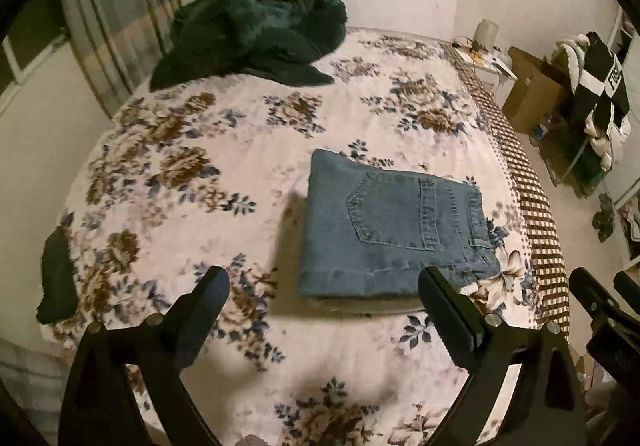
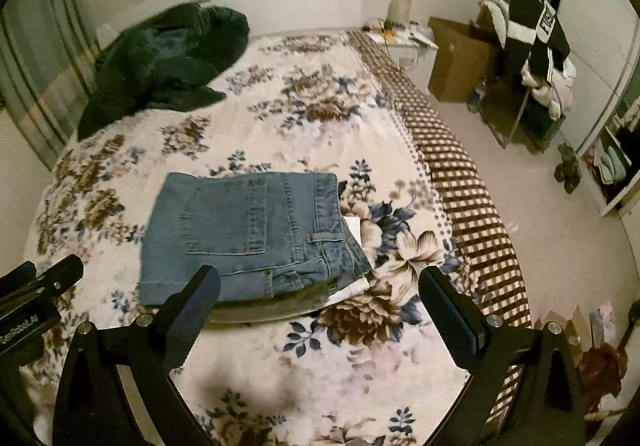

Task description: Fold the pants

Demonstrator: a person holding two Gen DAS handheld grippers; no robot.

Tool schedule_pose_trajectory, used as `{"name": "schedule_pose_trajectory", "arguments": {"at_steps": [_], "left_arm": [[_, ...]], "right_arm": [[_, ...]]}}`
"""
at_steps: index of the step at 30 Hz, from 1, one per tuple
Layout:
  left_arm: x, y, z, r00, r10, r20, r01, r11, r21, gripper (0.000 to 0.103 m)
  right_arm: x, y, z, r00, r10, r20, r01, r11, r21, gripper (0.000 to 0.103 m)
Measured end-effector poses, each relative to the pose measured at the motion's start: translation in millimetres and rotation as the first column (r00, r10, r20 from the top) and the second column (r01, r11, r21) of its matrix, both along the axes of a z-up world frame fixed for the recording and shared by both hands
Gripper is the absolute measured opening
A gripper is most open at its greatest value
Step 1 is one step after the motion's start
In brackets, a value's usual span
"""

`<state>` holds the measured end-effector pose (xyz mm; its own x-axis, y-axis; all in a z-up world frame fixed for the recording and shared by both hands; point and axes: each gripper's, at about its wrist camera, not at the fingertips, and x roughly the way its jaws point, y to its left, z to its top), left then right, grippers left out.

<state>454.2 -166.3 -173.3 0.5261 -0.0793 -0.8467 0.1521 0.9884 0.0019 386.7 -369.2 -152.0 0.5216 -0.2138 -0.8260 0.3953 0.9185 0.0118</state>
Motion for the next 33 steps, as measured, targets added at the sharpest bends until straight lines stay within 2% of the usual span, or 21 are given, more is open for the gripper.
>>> {"name": "schedule_pose_trajectory", "arguments": {"at_steps": [7,14,18,25,31,33], "left_arm": [[-76.1,3.6,58.0,0.996,0.030,0.081,-0.030,1.000,0.002,0.097],[-154.4,-0.1,107.7,0.987,0.035,0.155,-0.036,0.999,0.007,0.097],[-190.3,3.4,134.7,0.981,0.032,0.193,-0.033,0.999,-0.001,0.097],[-219.7,15.6,166.7,0.970,0.047,0.237,-0.042,0.999,-0.027,0.097],[-236.2,22.1,176.2,0.967,0.024,0.253,-0.016,0.999,-0.031,0.097],[-241.8,23.8,176.4,0.967,0.020,0.255,-0.013,0.999,-0.029,0.099]], "right_arm": [[-77.0,19.7,70.3,0.994,0.048,0.098,-0.047,0.999,-0.010,0.101],[-174.3,43.7,145.4,0.974,0.092,0.209,-0.086,0.996,-0.038,0.101],[-224.7,60.1,184.1,0.959,0.119,0.258,-0.098,0.991,-0.094,0.101],[-287.4,78.0,237.4,0.944,0.140,0.300,-0.116,0.989,-0.096,0.101],[-308.9,92.1,262.2,0.943,0.139,0.302,-0.115,0.989,-0.095,0.101],[-314.3,93.7,266.0,0.943,0.131,0.305,-0.106,0.989,-0.099,0.103]]}}
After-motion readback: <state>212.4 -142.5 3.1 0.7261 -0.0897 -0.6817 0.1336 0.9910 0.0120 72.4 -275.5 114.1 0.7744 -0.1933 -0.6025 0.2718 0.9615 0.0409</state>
